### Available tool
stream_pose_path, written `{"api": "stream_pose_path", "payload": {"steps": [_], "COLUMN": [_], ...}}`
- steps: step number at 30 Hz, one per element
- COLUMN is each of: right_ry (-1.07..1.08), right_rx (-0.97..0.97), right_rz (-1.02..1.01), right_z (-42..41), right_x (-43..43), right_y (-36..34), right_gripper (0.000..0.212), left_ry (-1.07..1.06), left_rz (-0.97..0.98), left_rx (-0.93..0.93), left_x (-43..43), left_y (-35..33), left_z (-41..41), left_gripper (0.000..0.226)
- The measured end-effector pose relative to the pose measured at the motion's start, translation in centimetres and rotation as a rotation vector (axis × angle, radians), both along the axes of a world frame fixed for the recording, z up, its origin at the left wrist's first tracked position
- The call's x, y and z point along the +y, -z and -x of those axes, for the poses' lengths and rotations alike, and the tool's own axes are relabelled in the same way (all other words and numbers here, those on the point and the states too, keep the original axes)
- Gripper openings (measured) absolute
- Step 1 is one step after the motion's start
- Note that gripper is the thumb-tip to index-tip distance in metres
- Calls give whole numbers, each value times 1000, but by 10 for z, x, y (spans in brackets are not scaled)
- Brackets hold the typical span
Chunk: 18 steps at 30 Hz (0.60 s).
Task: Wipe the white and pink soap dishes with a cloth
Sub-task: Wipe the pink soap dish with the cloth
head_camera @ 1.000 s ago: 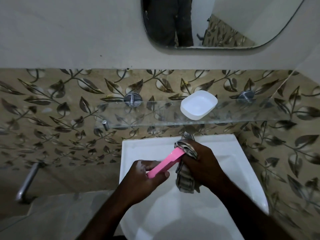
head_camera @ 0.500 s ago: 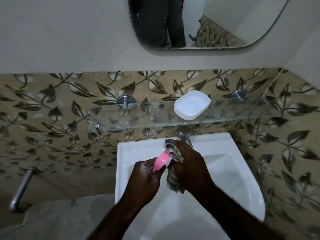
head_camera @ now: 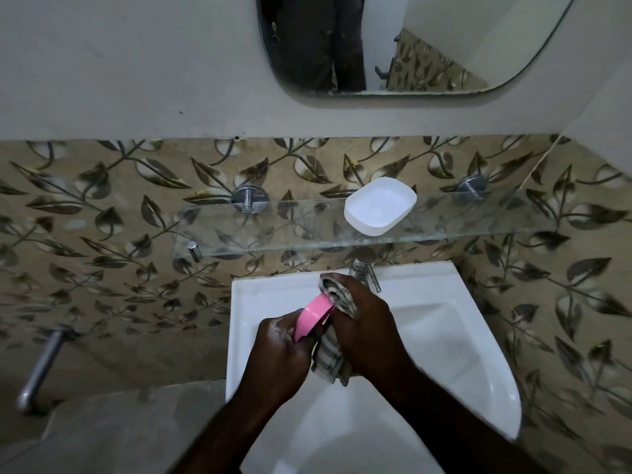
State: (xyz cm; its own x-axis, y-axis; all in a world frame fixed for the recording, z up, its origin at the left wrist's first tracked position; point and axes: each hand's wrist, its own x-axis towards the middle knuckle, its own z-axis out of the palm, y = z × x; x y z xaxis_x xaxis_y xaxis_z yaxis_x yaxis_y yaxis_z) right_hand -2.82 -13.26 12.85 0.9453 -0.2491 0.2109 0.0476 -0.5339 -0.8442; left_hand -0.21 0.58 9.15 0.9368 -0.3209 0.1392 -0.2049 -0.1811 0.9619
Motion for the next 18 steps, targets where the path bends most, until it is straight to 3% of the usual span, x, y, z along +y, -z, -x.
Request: {"api": "stream_pose_path", "payload": {"steps": [5,9,10,12,15,18], "right_ry": [-158,-165,-141,-99,-148,-189], "right_rx": [-32,-121,-115,-54,133,212], "right_rz": [447,433,366,46,-385,-596], "right_z": [14,13,11,6,2,7], "right_x": [25,21,15,6,-4,-10], "right_y": [0,0,-1,-5,2,14], "right_gripper": [47,46,48,50,34,24], "left_ry": [-7,-15,-23,-22,-16,79], "left_rz": [-4,32,46,187,411,490], "left_rx": [6,-47,-6,136,205,215], "left_x": [2,6,5,3,4,1], "left_y": [1,1,3,4,3,-5], "left_z": [-6,-8,-8,-5,-6,-7], "left_gripper": [38,30,25,10,30,38]}}
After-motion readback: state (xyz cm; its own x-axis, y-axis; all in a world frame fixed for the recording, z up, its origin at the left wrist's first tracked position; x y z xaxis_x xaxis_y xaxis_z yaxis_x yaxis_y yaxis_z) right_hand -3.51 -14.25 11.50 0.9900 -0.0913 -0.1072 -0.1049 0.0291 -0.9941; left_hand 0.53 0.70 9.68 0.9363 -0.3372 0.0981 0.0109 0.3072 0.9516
